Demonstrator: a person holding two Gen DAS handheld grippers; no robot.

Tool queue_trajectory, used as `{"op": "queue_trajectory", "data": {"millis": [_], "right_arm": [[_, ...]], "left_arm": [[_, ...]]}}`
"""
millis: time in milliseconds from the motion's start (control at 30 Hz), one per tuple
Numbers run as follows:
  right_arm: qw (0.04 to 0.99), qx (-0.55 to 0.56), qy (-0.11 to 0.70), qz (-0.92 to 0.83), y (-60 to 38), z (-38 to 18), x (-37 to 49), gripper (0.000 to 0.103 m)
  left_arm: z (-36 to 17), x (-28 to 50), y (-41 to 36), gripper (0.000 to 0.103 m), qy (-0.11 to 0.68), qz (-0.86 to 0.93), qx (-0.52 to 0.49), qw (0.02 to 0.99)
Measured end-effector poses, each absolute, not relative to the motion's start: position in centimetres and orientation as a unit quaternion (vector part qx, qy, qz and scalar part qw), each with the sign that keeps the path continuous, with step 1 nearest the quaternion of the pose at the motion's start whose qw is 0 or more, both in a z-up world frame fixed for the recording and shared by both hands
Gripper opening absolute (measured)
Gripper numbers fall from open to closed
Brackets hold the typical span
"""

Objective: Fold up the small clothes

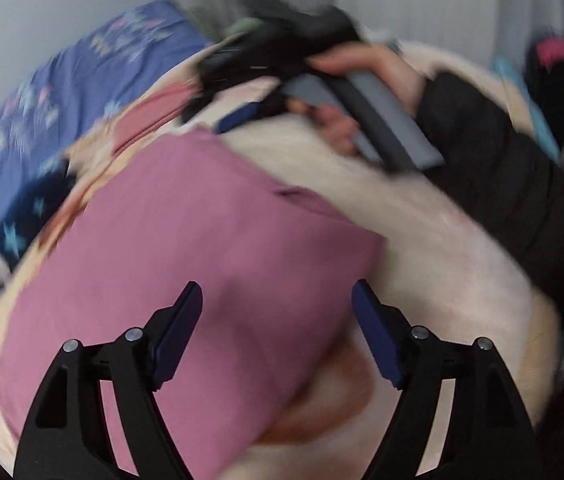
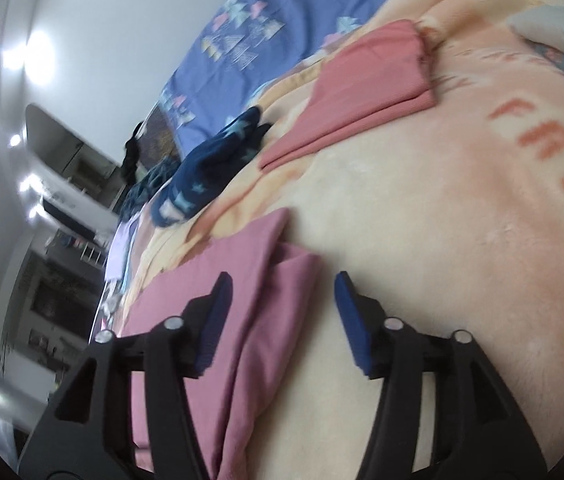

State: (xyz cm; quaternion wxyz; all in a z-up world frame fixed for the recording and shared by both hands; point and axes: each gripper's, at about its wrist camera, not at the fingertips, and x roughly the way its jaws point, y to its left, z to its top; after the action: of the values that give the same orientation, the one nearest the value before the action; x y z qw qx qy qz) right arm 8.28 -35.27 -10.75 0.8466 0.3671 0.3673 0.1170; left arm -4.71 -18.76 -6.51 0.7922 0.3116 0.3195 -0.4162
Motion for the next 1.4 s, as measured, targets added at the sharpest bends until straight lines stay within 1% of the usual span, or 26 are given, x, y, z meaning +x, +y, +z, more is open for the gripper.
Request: {"op": "queue_trajectory", "data": {"millis": [33, 167, 233, 400, 467, 500, 533, 567, 633, 700, 733, 767, 800, 833, 867, 900, 967, 1100, 1167, 1267, 1400], "right_arm": [[0.847, 0.36, 0.372, 0.119, -35.1, -10.8, 8.4, 0.055], [0.844, 0.352, 0.382, 0.133, -34.9, -11.0, 8.9, 0.056], [0.844, 0.348, 0.384, 0.137, -34.9, -11.0, 9.0, 0.056], [0.843, 0.338, 0.393, 0.144, -34.7, -10.9, 9.1, 0.056], [0.842, 0.334, 0.398, 0.147, -34.5, -10.8, 9.1, 0.056], [0.842, 0.33, 0.401, 0.149, -34.4, -10.8, 9.1, 0.057], [0.841, 0.326, 0.404, 0.151, -34.1, -10.8, 9.2, 0.06], [0.842, 0.321, 0.407, 0.152, -33.8, -10.8, 9.5, 0.063], [0.845, 0.307, 0.412, 0.146, -33.1, -10.9, 10.3, 0.064], [0.85, 0.298, 0.414, 0.135, -32.5, -11.2, 10.9, 0.064], [0.852, 0.294, 0.412, 0.131, -32.3, -11.1, 11.1, 0.058], [0.856, 0.289, 0.409, 0.127, -32.2, -11.1, 11.1, 0.045], [0.861, 0.282, 0.407, 0.117, -32.1, -11.1, 11.2, 0.037], [0.861, 0.285, 0.406, 0.114, -32.1, -11.2, 11.3, 0.028], [0.86, 0.293, 0.404, 0.113, -32.3, -11.3, 11.4, 0.018], [0.858, 0.303, 0.398, 0.115, -32.7, -11.4, 11.4, 0.013], [0.857, 0.319, 0.386, 0.121, -33.1, -11.3, 11.2, 0.01], [0.877, 0.31, 0.345, 0.127, -32.6, -9.0, 10.6, 0.009], [0.883, 0.3, 0.342, 0.119, -32.3, -8.9, 10.9, 0.009], [0.867, 0.32, 0.368, 0.1, -33.1, -10.6, 11.8, 0.009], [0.878, 0.32, 0.336, 0.116, -32.9, -9.0, 10.9, 0.009]], "left_arm": [[-7.4, -5.8, -20.1, 0.078, 0.311, -0.416, 0.338, 0.785], [-8.9, -6.8, -21.9, 0.078, 0.298, -0.392, 0.372, 0.787], [-8.8, -6.3, -22.2, 0.079, 0.302, -0.382, 0.364, 0.794], [-7.9, -5.0, -22.5, 0.078, 0.32, -0.362, 0.327, 0.812], [-8.0, -4.8, -22.5, 0.072, 0.326, -0.361, 0.313, 0.816], [-8.1, -4.7, -22.6, 0.066, 0.329, -0.365, 0.309, 0.815], [-8.1, -4.6, -22.7, 0.059, 0.332, -0.369, 0.305, 0.813], [-8.1, -4.7, -22.8, 0.055, 0.331, -0.373, 0.305, 0.811], [-8.2, -4.9, -23.0, 0.042, 0.328, -0.377, 0.31, 0.809], [-8.3, -4.7, -23.2, 0.033, 0.323, -0.375, 0.314, 0.81], [-8.3, -4.7, -23.2, 0.029, 0.323, -0.376, 0.313, 0.81], [-8.3, -4.6, -23.1, 0.025, 0.323, -0.378, 0.312, 0.81], [-8.3, -4.5, -23.1, 0.013, 0.322, -0.379, 0.312, 0.81], [-8.2, -4.5, -23.0, 0.009, 0.321, -0.38, 0.31, 0.81], [-8.1, -4.4, -22.9, 0.008, 0.322, -0.383, 0.306, 0.81], [-7.8, -4.3, -22.7, 0.006, 0.324, -0.39, 0.298, 0.809], [-7.3, -4.4, -22.4, 0.004, 0.325, -0.406, 0.285, 0.805], [-6.8, -4.9, -22.0, 0.004, 0.316, -0.426, 0.28, 0.8], [-7.2, -5.0, -22.1, 0.004, 0.319, -0.431, 0.281, 0.796], [-7.5, -4.8, -22.1, 0.004, 0.327, -0.438, 0.269, 0.793], [-7.1, -5.0, -21.6, 0.004, 0.328, -0.453, 0.249, 0.791]]}}
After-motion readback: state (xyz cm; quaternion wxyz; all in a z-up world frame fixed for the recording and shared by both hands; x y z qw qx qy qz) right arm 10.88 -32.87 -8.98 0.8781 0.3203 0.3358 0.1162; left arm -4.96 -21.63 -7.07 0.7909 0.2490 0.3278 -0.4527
